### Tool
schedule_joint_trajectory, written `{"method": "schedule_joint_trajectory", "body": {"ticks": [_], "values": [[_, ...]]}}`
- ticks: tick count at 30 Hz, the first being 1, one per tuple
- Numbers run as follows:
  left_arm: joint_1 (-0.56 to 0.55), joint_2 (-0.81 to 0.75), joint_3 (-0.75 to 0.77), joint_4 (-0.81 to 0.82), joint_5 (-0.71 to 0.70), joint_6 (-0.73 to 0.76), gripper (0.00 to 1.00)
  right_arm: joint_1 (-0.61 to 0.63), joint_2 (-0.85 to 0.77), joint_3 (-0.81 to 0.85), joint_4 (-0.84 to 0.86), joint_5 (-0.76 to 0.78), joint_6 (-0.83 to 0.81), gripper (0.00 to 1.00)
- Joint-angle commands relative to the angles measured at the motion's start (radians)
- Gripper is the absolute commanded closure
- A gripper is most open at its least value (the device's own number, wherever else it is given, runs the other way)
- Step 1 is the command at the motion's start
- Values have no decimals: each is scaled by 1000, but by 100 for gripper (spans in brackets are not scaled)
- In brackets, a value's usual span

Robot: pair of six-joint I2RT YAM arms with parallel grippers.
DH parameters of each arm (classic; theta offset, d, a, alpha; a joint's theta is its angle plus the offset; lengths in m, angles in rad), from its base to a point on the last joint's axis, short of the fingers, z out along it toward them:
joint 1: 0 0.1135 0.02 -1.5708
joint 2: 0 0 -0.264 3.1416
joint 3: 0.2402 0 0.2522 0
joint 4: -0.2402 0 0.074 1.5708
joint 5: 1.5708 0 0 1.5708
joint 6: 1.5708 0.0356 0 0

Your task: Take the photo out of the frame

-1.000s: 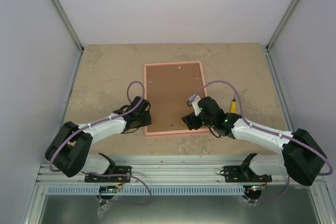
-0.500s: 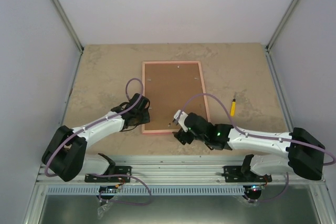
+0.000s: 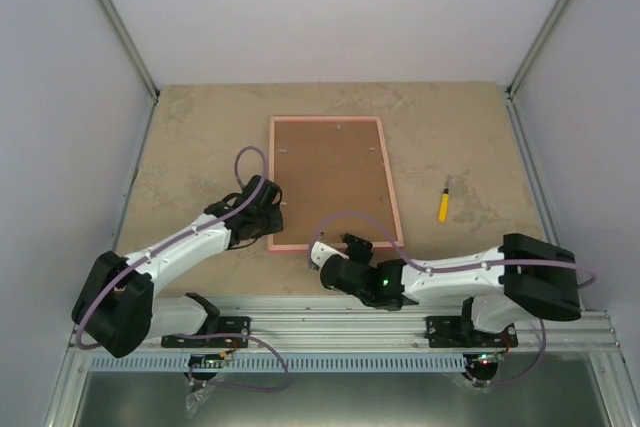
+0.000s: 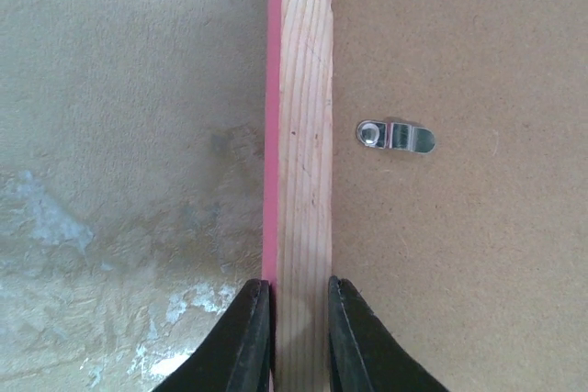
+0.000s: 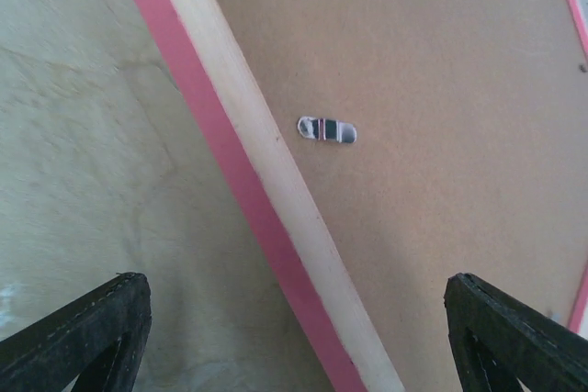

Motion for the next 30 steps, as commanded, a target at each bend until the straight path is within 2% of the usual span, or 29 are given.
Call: {"method": "schedule_joint_trajectory", "body": {"ticks": [1, 8, 15, 26, 30], "values": [[-2, -52, 48, 35, -13, -5, 97, 18, 85, 35, 80, 191, -57, 12], [-3, -65, 45, 29, 3, -8, 97, 27, 224, 54, 232, 326, -152, 15], [-2, -75, 47, 30, 13, -5, 97, 27, 323, 46, 393, 409, -290, 25], [-2, -81, 36, 45, 32, -10, 96, 25, 426, 19, 673, 478, -525, 49], [-2, -103, 6, 62, 33, -17, 93, 23, 423, 7, 715, 496, -564, 66]]}}
